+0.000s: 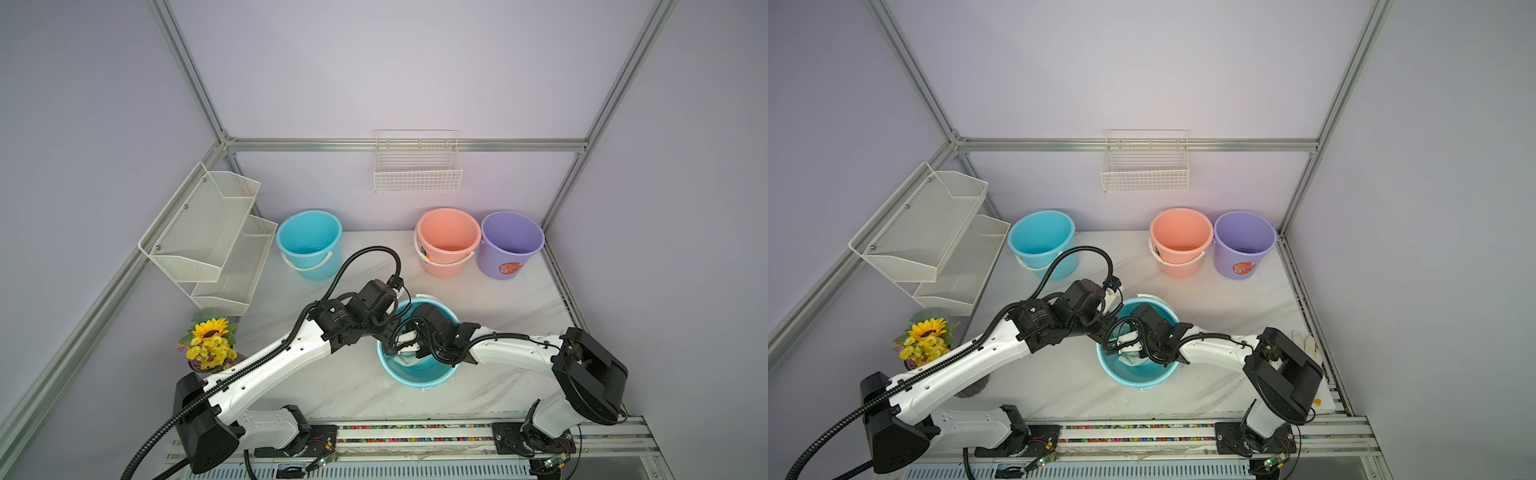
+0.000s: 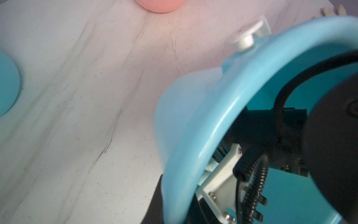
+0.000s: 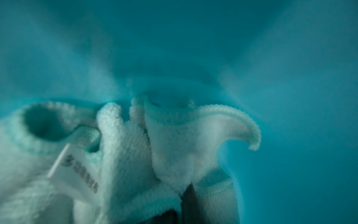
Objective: Wipe the inside of the bucket with a cloth
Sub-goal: Wipe the dirt from the inside of the bucket.
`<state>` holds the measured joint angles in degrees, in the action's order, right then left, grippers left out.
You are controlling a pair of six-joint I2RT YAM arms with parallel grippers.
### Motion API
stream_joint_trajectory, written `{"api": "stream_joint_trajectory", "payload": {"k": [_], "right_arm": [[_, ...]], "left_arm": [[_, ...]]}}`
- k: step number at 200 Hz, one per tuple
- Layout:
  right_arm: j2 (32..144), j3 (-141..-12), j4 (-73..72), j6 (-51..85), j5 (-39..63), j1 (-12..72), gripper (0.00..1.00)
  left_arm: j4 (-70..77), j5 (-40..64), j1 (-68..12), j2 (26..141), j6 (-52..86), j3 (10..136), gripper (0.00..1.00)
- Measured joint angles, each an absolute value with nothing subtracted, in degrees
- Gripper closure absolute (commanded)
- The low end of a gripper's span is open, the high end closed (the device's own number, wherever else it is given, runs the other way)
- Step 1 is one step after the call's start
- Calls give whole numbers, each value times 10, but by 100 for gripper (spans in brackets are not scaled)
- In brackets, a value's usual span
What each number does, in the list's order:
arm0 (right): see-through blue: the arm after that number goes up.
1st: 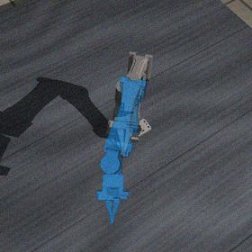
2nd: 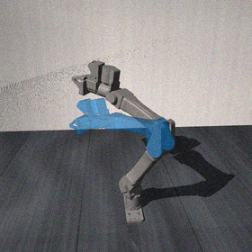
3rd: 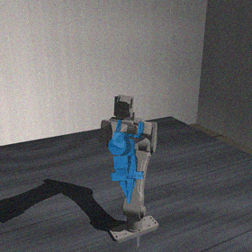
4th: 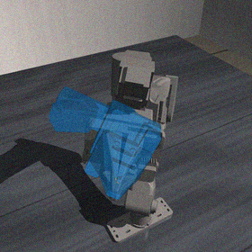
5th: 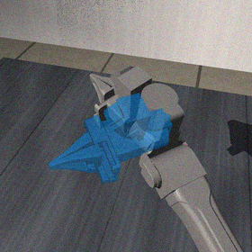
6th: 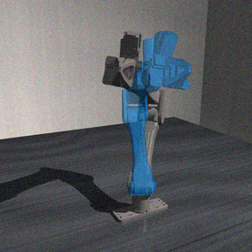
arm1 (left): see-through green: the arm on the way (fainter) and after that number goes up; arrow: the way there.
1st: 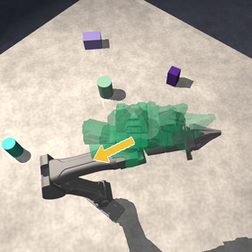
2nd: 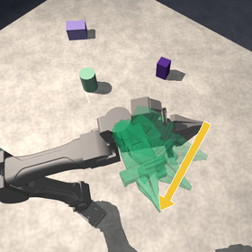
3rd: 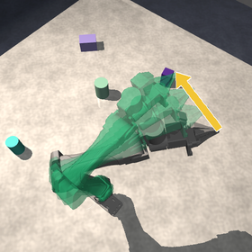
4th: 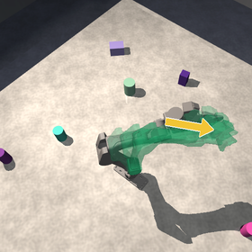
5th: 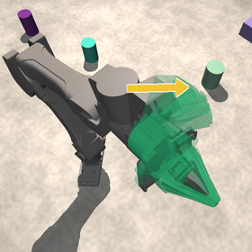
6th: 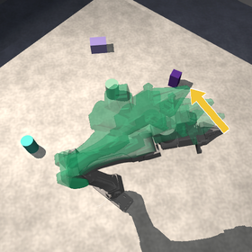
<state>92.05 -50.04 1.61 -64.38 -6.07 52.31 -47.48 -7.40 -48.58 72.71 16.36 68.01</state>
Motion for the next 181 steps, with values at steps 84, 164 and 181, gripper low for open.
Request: {"api": "stream_joint_trajectory", "payload": {"k": [84,164,181], "right_arm": [[978,-506,-140,-832,-226,531,100],[971,-542,-23,-830,-339,542,100],[968,-547,17,-808,-354,542,100]], "left_arm": [[-481,-108,-484,722,163,680,100],[-467,-105,-485,723,165,680,100],[-460,-100,-485,727,167,679,100]]}}
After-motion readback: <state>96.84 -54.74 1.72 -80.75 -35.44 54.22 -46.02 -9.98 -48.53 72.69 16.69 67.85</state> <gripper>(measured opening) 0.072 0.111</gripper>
